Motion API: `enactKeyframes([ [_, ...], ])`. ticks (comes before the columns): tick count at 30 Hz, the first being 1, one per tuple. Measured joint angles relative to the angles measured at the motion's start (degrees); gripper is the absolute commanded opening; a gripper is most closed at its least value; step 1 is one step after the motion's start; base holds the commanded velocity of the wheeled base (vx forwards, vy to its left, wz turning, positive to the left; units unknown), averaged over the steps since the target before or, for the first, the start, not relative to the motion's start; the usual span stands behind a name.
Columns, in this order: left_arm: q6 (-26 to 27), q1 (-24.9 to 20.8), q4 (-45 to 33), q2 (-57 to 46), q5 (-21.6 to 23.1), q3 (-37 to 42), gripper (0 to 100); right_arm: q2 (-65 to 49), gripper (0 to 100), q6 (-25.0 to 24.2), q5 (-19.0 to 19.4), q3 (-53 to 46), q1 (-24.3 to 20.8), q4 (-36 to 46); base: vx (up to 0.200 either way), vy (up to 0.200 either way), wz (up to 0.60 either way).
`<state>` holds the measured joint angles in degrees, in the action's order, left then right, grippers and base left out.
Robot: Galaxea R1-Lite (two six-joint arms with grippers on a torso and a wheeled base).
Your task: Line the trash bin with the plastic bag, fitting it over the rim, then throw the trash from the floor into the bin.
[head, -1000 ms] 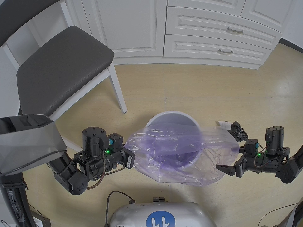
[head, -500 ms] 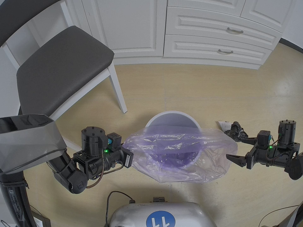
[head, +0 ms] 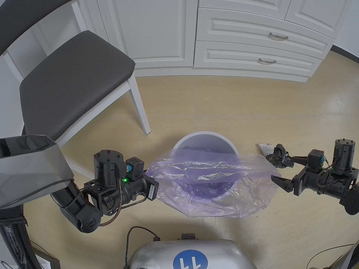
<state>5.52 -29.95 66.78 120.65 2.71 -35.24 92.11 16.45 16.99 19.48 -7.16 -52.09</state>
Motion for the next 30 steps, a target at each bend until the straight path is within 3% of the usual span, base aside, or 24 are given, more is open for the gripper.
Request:
enactKeyframes([
  [6, 2.05, 0.41, -0.35, -0.15, -1.95, 0.71, 0, -1.07, 100, -1.73, -11.41, 0.0, -5.44, -0.56, 0.0, 0.0, 0.0],
  [10, 3.83, 0.68, -0.73, -0.54, -2.57, 1.82, 0, -1.4, 100, -2.33, -16.46, 0.04, -9.63, -0.71, 0.0, 0.0, 0.0],
  [16, 4.22, 1.15, -0.52, 1.16, -2.68, 1.76, 0, -1.35, 100, -2.33, -17.15, -0.27, -11.72, -0.76, 0.0, 0.0, 0.0],
  [30, 3.94, 1.62, -0.07, 6.72, -2.55, -0.78, 0, 0.09, 100, -2.51, -17.26, -0.13, -11.84, -0.93, 0.0, 0.0, 0.0],
])
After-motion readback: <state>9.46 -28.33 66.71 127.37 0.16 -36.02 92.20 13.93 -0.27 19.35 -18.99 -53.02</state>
